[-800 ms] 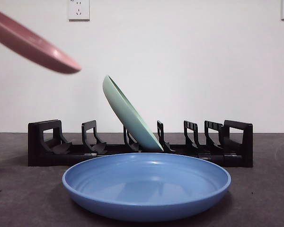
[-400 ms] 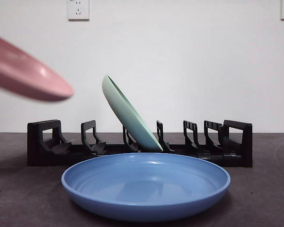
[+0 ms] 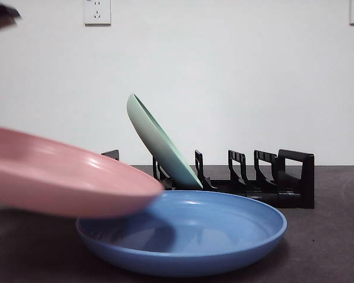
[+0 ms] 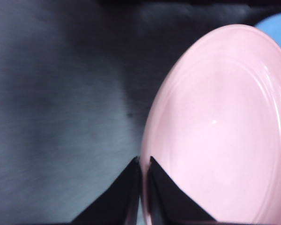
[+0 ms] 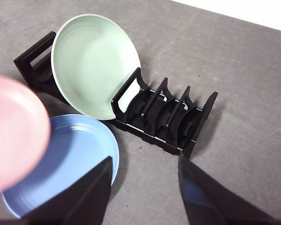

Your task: Place the plate

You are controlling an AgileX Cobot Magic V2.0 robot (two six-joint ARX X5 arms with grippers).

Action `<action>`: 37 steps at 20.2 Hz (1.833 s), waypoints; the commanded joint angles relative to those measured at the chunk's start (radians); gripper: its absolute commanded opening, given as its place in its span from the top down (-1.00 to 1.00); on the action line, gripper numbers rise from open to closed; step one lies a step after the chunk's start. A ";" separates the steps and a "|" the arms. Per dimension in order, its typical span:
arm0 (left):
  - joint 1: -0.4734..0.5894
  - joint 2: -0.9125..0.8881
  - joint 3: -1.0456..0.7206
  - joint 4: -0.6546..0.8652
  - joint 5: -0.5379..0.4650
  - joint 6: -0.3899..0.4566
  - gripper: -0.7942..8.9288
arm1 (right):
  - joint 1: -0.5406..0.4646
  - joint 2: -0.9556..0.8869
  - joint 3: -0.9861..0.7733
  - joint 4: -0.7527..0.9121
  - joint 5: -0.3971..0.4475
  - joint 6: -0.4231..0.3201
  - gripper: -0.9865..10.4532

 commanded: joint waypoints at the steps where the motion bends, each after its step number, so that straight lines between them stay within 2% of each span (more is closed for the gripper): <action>1: -0.043 0.037 -0.021 0.093 0.012 -0.085 0.81 | 0.005 0.003 0.011 0.005 0.004 0.012 0.44; 12: -0.226 0.265 -0.024 0.327 0.029 -0.189 0.81 | 0.005 0.003 0.011 -0.020 0.004 0.012 0.44; 20: -0.268 0.354 -0.024 0.470 0.027 -0.240 0.80 | 0.005 0.003 0.011 -0.024 0.004 0.012 0.44; 21: -0.268 0.354 -0.024 0.478 0.025 -0.250 0.72 | 0.005 0.003 0.011 -0.024 0.003 0.012 0.44; 25: -0.266 0.353 -0.023 0.458 0.021 -0.262 0.11 | 0.005 0.003 0.011 -0.024 0.004 0.013 0.44; 26: -0.264 0.346 -0.017 0.430 0.021 -0.254 0.02 | 0.005 0.003 0.011 -0.024 0.004 0.013 0.44; 29: -0.229 0.274 0.020 0.311 -0.010 -0.150 -0.01 | 0.005 0.003 0.011 -0.024 0.004 0.013 0.44; 34: -0.090 -0.009 0.056 0.051 -0.183 0.056 0.00 | 0.005 0.013 0.011 -0.024 0.002 0.043 0.44; 37: 0.011 -0.192 0.056 -0.038 -0.190 0.113 0.00 | 0.005 0.043 0.011 -0.024 -0.007 0.055 0.44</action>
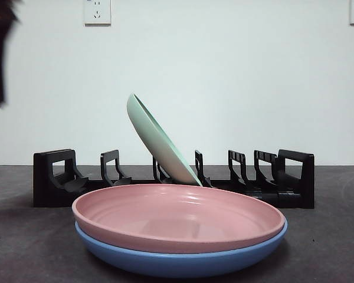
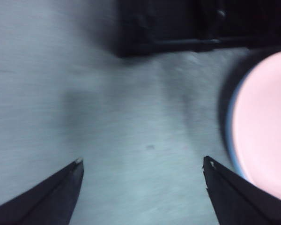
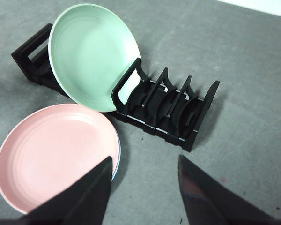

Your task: Place the plate

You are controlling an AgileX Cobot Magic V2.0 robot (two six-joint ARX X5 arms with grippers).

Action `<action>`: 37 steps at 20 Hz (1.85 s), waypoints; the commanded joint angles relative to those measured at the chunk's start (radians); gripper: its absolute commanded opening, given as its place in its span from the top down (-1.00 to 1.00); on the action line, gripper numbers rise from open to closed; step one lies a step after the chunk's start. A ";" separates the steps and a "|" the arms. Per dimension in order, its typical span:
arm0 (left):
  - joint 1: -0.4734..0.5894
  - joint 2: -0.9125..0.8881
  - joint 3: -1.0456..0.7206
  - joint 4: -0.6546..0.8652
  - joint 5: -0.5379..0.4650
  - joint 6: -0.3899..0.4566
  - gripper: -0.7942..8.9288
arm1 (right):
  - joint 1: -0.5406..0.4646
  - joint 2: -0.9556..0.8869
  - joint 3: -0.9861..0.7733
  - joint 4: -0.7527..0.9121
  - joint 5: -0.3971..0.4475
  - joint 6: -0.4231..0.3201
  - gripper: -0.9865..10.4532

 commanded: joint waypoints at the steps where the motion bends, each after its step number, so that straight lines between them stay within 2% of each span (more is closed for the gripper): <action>1: 0.063 -0.137 0.010 -0.048 -0.005 0.061 0.00 | 0.005 0.042 0.011 0.006 -0.014 0.038 0.43; 3: 0.112 -0.231 0.010 -0.103 -0.005 0.043 0.00 | 0.005 0.092 0.011 0.020 -0.064 0.054 0.35; 7: 0.161 -0.327 0.010 -0.178 -0.005 0.023 0.00 | 0.013 0.285 0.084 0.076 -0.222 0.089 0.34; 10: 0.162 -0.344 0.010 -0.183 -0.006 0.014 0.00 | 0.036 0.513 0.253 0.077 -0.311 0.129 0.34; 13: 0.162 -0.344 0.010 -0.182 -0.007 -0.018 0.00 | 0.040 0.740 0.444 0.065 -0.457 0.168 0.34; 14: 0.162 -0.344 0.010 -0.182 -0.008 -0.024 0.00 | 0.048 0.812 0.504 0.066 -0.481 0.171 0.34; 20: 0.162 -0.344 0.010 -0.182 -0.010 -0.025 0.00 | 0.082 1.110 0.764 0.103 -0.482 0.166 0.34; 28: 0.162 -0.344 0.010 -0.184 -0.058 -0.026 0.00 | 0.085 1.281 0.855 0.156 -0.484 0.167 0.36; 30: 0.162 -0.344 0.010 -0.184 -0.058 -0.026 0.00 | 0.095 1.300 0.855 0.156 -0.482 0.167 0.43; 35: 0.162 -0.344 0.010 -0.184 -0.058 -0.026 0.00 | 0.122 1.315 0.855 0.159 -0.471 0.167 0.81; 37: 0.162 -0.344 0.010 -0.183 -0.058 -0.026 0.00 | 0.127 1.314 0.855 0.161 -0.472 0.172 0.81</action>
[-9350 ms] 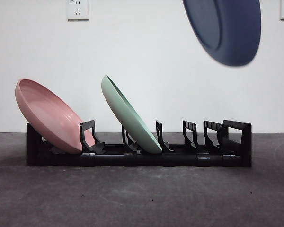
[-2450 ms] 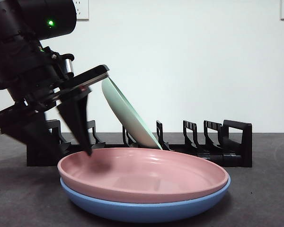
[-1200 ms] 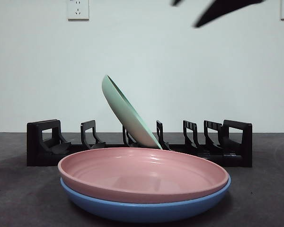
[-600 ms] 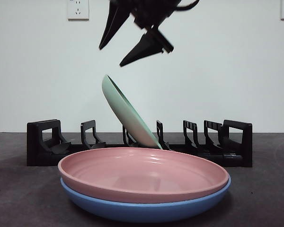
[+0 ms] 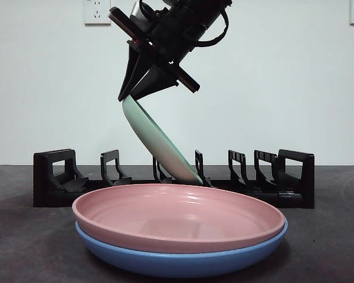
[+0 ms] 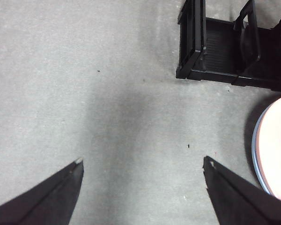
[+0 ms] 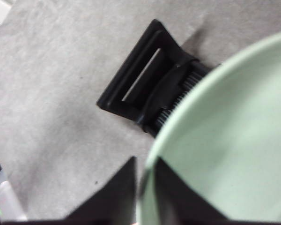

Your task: Place the plate

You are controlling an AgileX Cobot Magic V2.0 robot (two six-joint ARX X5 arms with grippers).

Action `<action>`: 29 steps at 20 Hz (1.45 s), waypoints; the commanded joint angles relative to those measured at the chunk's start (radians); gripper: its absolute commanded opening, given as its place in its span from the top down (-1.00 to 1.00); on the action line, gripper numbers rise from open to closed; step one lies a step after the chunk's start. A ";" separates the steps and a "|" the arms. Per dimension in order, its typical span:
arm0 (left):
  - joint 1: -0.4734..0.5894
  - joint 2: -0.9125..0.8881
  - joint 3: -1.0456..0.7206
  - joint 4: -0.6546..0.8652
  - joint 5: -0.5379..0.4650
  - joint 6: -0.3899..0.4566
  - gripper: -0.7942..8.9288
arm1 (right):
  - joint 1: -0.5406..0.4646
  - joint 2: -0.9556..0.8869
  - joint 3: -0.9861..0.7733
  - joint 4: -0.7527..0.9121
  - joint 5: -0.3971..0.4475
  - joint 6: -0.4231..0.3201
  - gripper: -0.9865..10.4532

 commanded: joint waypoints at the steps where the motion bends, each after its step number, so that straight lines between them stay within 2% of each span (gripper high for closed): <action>1: 0.000 0.005 0.010 0.007 -0.006 -0.001 0.00 | 0.013 0.022 0.027 0.013 -0.004 0.012 0.81; 5: 0.000 0.005 0.010 0.026 -0.006 -0.001 0.00 | 0.012 -0.024 0.032 -0.014 -0.006 0.011 0.81; 10: 0.000 0.005 0.010 0.048 -0.006 -0.001 0.00 | 0.012 -0.182 0.032 -0.045 -0.008 -0.002 0.81; 14: 0.000 0.005 0.010 0.048 -0.006 -0.001 0.00 | 0.013 -0.327 0.032 -0.065 -0.011 -0.083 0.81; 17: 0.000 0.005 0.010 0.048 -0.006 -0.001 0.00 | 0.014 -0.453 -0.020 -0.002 -0.005 -0.103 0.81; 21: 0.000 0.005 0.010 0.048 -0.006 -0.007 0.00 | 0.014 -0.704 -0.282 0.214 0.001 -0.103 0.81; 24: 0.000 0.005 0.010 0.048 -0.006 -0.031 0.00 | 0.014 -0.899 -0.516 0.357 0.054 -0.111 0.81; 26: 0.000 0.005 0.010 0.048 -0.006 -0.032 0.00 | 0.014 -1.023 -0.673 0.458 0.056 -0.115 0.81; 29: 0.000 0.005 0.010 0.047 -0.006 -0.032 0.00 | 0.016 -1.183 -0.849 0.495 0.079 -0.130 0.81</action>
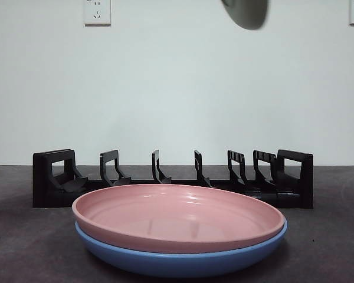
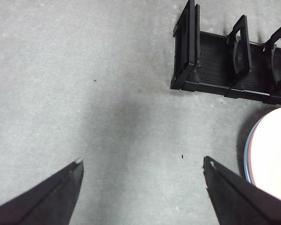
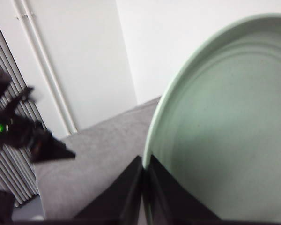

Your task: Place the plate

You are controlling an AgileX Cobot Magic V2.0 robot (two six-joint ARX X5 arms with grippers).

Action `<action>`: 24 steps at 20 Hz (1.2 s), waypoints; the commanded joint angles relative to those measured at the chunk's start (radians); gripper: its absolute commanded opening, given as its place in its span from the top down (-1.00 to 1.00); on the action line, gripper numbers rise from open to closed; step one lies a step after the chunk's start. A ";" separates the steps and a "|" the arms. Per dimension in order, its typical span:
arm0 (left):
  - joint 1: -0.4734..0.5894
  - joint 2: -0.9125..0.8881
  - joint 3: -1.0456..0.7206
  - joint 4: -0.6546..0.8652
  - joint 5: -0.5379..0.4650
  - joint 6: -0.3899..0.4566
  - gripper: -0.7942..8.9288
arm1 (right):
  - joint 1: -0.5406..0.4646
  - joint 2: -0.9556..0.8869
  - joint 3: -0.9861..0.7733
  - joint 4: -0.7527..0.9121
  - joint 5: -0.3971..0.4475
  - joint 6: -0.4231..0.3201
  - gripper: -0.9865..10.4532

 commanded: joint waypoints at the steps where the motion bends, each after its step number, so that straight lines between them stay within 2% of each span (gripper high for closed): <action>1: 0.000 0.005 0.010 0.009 -0.006 -0.006 0.00 | 0.018 -0.101 -0.091 0.013 0.009 -0.061 0.81; 3: 0.000 0.005 0.010 0.006 -0.006 -0.025 0.00 | 0.040 -0.166 -0.137 -0.090 0.011 -0.148 0.81; 6: 0.000 0.005 0.010 0.003 -0.005 -0.059 0.00 | 0.079 -0.175 -0.140 -0.328 0.059 -0.295 0.81; 8: 0.000 0.005 0.010 0.003 -0.006 -0.080 0.00 | 0.121 -0.149 -0.140 -0.423 0.106 -0.405 0.81; 11: 0.000 0.005 0.010 0.003 -0.005 -0.080 0.00 | 0.222 -0.084 -0.140 -0.490 0.231 -0.553 0.81; 13: 0.000 0.005 0.010 0.003 -0.006 -0.080 0.00 | 0.308 -0.018 -0.140 -0.507 0.319 -0.626 0.81; 18: 0.000 0.005 0.010 0.003 -0.006 -0.080 0.00 | 0.513 0.183 -0.140 -0.515 0.479 -0.711 0.81; 21: 0.000 0.005 0.010 0.003 -0.006 -0.079 0.00 | 0.568 0.291 -0.140 -0.514 0.477 -0.715 0.81; 24: 0.000 0.005 0.010 0.003 -0.006 -0.075 0.00 | 0.577 0.351 -0.140 -0.483 0.449 -0.715 0.81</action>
